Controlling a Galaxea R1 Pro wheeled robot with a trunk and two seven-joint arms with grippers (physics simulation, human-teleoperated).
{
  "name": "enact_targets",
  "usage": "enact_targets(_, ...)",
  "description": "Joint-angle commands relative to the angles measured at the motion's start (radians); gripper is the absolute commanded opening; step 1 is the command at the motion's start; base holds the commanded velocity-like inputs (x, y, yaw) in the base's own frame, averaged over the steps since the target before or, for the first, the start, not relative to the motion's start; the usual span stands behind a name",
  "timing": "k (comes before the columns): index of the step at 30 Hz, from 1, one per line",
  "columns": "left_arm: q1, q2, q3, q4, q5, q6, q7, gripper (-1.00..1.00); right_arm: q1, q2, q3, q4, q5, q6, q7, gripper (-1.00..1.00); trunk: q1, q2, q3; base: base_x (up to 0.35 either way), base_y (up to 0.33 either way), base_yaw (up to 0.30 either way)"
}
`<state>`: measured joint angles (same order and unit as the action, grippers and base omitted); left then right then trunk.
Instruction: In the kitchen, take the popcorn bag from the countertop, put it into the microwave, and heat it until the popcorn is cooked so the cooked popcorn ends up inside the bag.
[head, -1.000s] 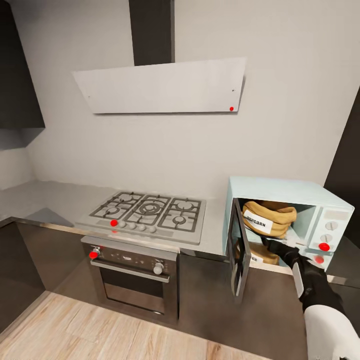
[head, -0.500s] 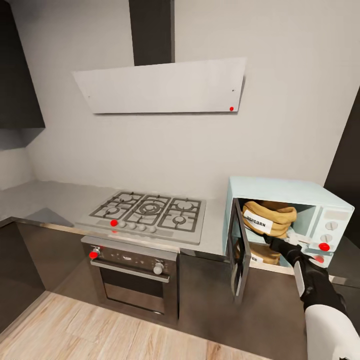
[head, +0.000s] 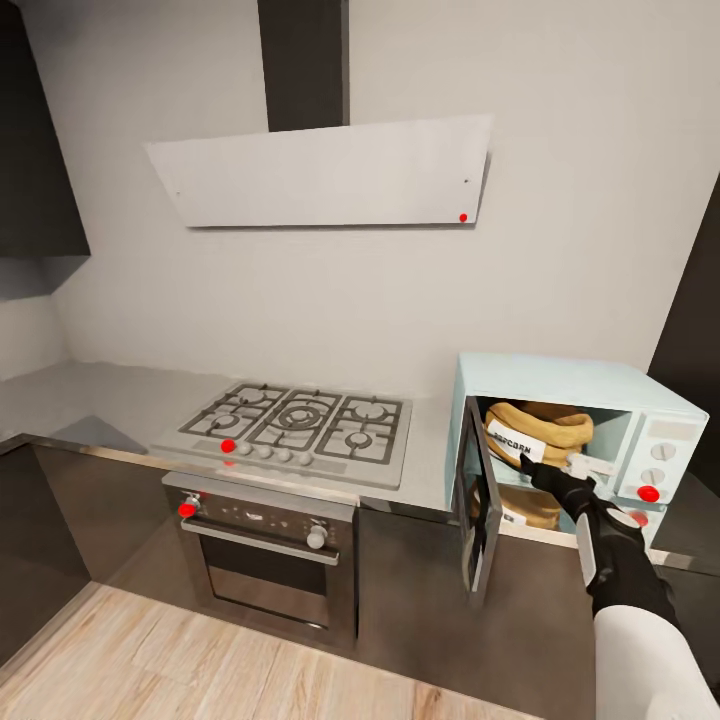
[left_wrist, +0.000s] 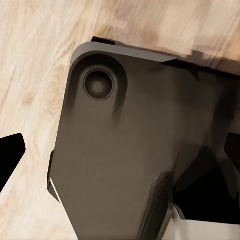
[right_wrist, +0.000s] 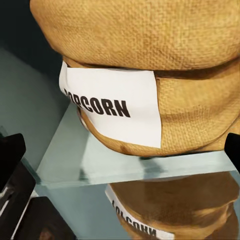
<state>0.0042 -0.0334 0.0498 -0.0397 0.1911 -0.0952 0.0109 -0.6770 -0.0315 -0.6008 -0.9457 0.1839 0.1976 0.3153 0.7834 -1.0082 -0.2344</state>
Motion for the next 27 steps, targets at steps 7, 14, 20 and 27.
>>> enact_targets(7, 0.000, 0.000, 0.005, -0.002, 0.003, 0.000, 0.000, 1.00, -0.001, 0.007, -0.004, 0.002, 0.018, 0.003, 0.007, 1.00, 0.000, -0.001, -0.001, 0.196, 0.000, 0.000)
enact_targets(14, 0.000, 0.000, 0.005, -0.002, 0.003, 0.000, 0.001, 1.00, -0.001, 0.006, -0.004, 0.002, 0.021, 0.002, 0.007, 1.00, 0.000, -0.001, -0.001, 0.046, 0.000, 0.000)
enact_targets(20, 0.000, 0.000, 0.005, -0.002, 0.002, 0.000, 0.000, 1.00, -0.001, -0.001, -0.003, 0.059, 0.022, -0.134, 0.000, 1.00, 0.000, -0.001, -0.001, 0.000, 0.000, 0.000)
enact_targets(27, 0.000, 0.000, 0.004, -0.003, 0.002, 0.000, 0.000, 1.00, -0.001, -0.006, -0.004, 0.102, 0.023, -0.170, -0.063, 1.00, 0.000, -0.001, -0.001, 0.000, 0.000, 0.000)
